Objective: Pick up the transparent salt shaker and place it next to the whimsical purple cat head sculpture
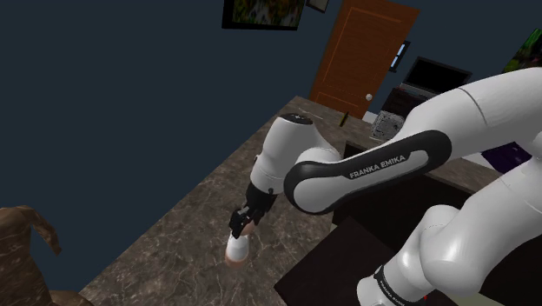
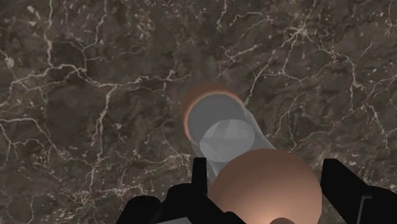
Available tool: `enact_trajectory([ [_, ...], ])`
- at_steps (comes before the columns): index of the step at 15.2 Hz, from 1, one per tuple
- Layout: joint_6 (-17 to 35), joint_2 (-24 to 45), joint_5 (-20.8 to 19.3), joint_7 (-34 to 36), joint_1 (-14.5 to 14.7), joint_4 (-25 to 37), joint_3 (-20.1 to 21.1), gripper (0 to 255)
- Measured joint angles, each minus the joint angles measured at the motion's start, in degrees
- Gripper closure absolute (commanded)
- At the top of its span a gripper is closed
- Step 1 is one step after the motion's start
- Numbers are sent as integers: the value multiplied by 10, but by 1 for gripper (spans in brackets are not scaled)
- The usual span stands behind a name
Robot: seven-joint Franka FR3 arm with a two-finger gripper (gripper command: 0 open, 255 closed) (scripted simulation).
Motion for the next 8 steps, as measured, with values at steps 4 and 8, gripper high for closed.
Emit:
enact_trajectory([
  [4, -34, -23, 3, -1, 0, 12, -4, 255],
  [8, -69, -42, 5, 1, 0, 28, -8, 255],
])
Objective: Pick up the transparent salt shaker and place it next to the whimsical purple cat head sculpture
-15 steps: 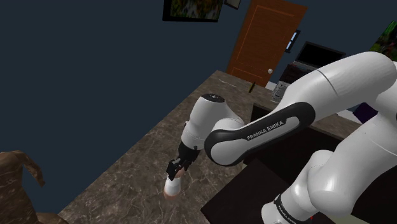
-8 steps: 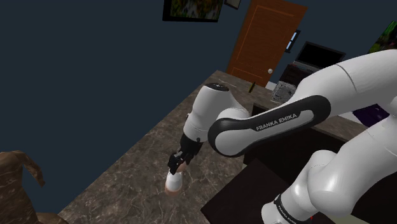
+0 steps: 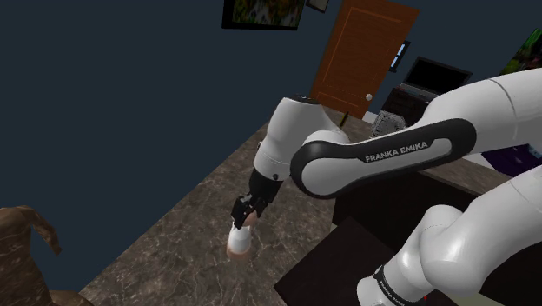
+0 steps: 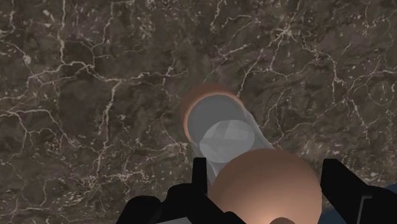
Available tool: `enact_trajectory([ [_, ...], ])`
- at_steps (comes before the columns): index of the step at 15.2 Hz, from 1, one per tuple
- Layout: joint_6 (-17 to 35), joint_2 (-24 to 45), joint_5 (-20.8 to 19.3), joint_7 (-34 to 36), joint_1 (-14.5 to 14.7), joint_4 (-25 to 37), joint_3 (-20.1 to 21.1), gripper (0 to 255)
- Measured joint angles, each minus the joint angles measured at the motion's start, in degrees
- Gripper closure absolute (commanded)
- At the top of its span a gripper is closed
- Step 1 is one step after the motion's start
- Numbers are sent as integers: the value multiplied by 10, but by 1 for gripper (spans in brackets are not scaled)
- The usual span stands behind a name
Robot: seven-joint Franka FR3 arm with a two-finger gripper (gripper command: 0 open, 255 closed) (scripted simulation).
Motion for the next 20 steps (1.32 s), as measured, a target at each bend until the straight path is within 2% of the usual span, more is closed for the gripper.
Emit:
enact_trajectory([
  [20, -165, -65, -5, 12, -4, 101, -23, 255],
])
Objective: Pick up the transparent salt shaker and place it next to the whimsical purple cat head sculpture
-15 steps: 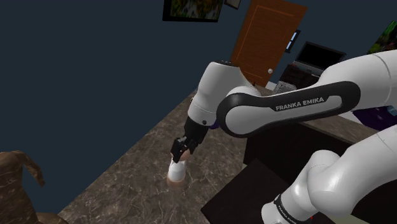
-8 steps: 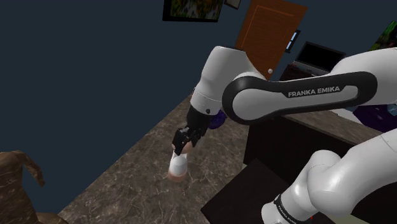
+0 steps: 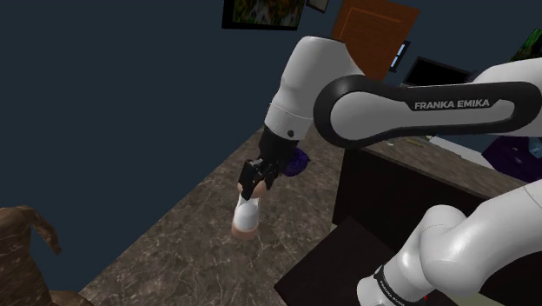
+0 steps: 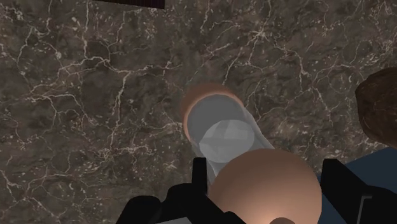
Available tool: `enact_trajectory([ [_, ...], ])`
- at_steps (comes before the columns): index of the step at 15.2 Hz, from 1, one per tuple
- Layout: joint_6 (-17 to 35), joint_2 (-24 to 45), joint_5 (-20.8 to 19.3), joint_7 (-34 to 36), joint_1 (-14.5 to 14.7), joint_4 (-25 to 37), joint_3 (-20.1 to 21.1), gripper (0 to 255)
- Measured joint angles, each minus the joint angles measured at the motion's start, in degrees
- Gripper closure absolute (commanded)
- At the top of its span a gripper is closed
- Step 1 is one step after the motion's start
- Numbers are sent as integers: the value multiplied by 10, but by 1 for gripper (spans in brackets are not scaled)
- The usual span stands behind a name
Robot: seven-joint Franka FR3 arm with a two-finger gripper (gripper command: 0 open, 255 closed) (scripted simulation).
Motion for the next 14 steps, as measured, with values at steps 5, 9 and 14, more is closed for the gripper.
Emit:
enact_trajectory([
  [5, -38, -5, -4, 5, -2, 33, -4, 255],
  [9, -69, -10, -6, 9, -3, 60, -8, 255],
  [14, -101, -11, -10, 9, -6, 89, -14, 255],
])
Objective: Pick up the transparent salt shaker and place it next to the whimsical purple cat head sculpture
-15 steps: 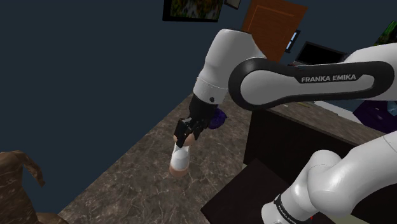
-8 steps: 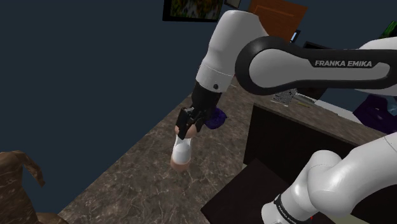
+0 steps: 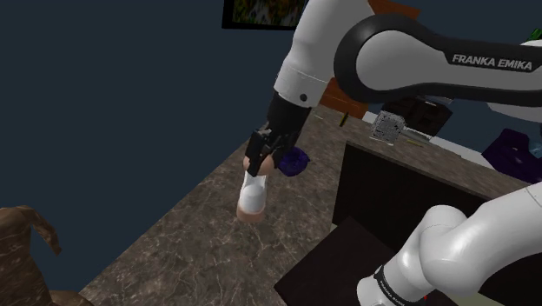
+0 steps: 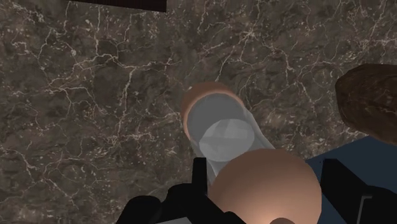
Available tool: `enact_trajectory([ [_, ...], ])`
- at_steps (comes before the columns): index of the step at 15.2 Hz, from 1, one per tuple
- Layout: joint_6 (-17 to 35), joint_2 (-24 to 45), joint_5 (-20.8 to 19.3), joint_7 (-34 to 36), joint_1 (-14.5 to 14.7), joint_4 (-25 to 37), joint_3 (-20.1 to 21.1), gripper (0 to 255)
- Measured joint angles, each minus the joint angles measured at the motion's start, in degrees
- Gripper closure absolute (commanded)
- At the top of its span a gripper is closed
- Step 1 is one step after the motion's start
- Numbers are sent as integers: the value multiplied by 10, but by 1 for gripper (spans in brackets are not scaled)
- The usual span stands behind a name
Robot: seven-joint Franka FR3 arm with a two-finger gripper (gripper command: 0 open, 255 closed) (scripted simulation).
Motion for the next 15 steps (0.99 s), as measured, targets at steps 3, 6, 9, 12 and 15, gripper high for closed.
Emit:
enact_trajectory([
  [3, -10, -22, 0, -40, -11, -20, -30, 255],
  [6, -19, -41, -4, -80, -22, -39, -61, 255],
  [9, -27, -47, -12, -117, -35, -45, -89, 255],
  [12, -34, -54, -23, -164, -52, -54, -125, 255],
  [15, -45, -47, -36, -204, -67, -44, -156, 255],
])
